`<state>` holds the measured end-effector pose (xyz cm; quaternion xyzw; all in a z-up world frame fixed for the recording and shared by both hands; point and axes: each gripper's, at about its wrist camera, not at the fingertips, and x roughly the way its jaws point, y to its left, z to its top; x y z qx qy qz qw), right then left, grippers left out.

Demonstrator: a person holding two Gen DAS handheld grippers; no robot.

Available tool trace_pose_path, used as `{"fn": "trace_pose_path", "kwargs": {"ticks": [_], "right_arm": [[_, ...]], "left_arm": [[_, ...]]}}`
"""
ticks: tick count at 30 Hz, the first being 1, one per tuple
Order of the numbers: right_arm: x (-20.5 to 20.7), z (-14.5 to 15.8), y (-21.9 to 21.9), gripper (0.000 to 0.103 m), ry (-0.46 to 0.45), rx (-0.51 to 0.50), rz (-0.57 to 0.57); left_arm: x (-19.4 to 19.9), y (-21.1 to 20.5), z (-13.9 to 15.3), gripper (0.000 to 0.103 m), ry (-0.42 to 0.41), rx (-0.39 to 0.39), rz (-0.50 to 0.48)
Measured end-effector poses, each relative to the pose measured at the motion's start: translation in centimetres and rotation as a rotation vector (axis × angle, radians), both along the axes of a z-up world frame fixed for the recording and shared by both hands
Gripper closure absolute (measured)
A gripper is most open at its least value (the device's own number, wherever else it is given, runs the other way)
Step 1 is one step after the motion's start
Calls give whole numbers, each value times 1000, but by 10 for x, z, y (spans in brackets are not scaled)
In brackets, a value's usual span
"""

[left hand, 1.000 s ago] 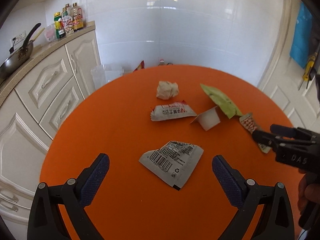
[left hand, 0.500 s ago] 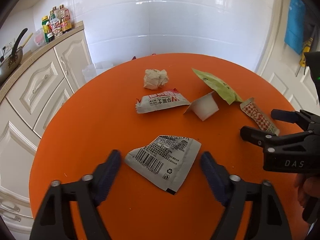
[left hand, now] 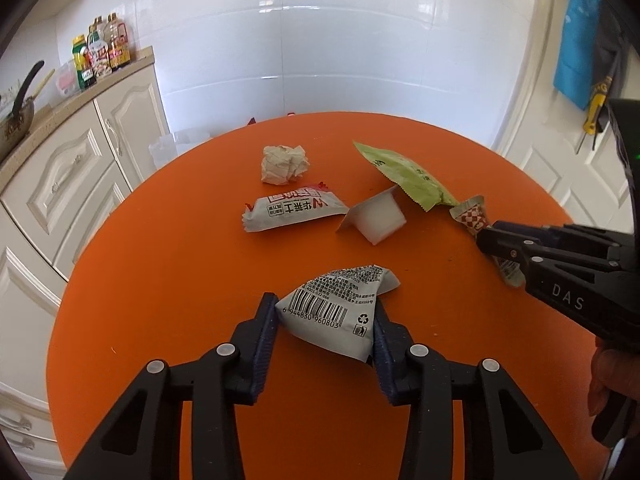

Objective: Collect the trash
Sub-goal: 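Grasp the white printed wrapper with the left tool while the right tool grasps the red checkered wrapper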

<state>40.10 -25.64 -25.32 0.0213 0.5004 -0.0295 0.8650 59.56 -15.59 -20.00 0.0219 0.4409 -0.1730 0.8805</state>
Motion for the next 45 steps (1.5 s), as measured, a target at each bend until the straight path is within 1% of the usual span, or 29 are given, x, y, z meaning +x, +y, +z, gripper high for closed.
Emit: {"fn": "trace_pose_path", "kwargs": {"ticks": [1,3,4,6,7,9,10,11,14,15,17,20,21,22,23,24,25,27,28,30,31,33,36,38,39,40,41,44,45], "right_arm": [[-2,1,-3,93,1,29,-6],[-4,2,-5,93,6,71,-7],[-7,3,-5,93,7,84,-10],[-12,6,-6,93,3,91,-10],[-16,8,-7,93,0,103,-12],[-21,14,-8,93,-10,111,-17],[-24,16,-9,93,-14,114,-19],[-26,18,-9,93,-17,115,-20],[-32,21,-11,93,-17,116,-23],[-34,21,-11,93,-14,116,-24],[-37,20,-11,93,-11,115,-25],[-41,18,-10,93,-4,114,-21],[-41,18,-10,93,-3,114,-21],[-42,17,-10,93,-2,115,-21],[-42,17,-9,93,-2,116,-20],[-42,17,-9,93,-1,115,-21],[-42,17,-10,93,0,115,-21],[-42,16,-9,93,-1,115,-20],[-42,16,-9,93,0,115,-19],[-42,15,-9,93,1,114,-17],[-42,15,-9,93,1,114,-16],[-41,15,-8,93,2,114,-16],[-40,15,-7,93,2,113,-16],[-40,15,-7,93,3,112,-14],[-40,15,-7,93,4,110,-13],[-38,16,-7,93,5,109,-11],[-38,16,-7,93,4,109,-12],[-38,18,-7,93,0,113,-15],[-38,19,-7,93,-2,114,-15]], "left_arm": [[-10,0,1,66,8,-9,2],[-7,2,-3,67,15,-32,0],[-21,5,-2,68,19,-41,1],[-21,6,-4,71,27,-58,9],[-27,5,-2,82,28,-54,14],[-31,6,-5,93,43,-63,23],[-43,15,-1,100,44,-64,21],[-41,15,-2,102,43,-56,22],[-39,21,-6,102,55,-58,29],[-49,36,3,102,55,-54,34],[-52,46,7,101,54,-51,39],[-51,53,5,93,58,-33,60],[-49,51,3,83,61,-30,66],[-48,56,2,66,66,-29,74],[-48,59,2,56,62,-27,90],[-49,63,2,37,51,-22,114],[-49,68,4,28,38,-20,130],[-43,76,4,28,40,-19,147],[-44,78,4,28,40,-32,134],[-39,83,6,26,25,-18,151],[-37,84,7,23,15,-9,158],[-28,87,4,20,2,7,179],[-8,82,-5,20,0,21,167],[-2,68,-10,24,11,34,132],[-2,62,-12,29,14,47,125],[0,59,-13,42,3,65,119],[0,57,-14,53,-4,63,106],[0,60,-16,67,9,28,94],[-2,63,-14,74,-3,19,85]]}}
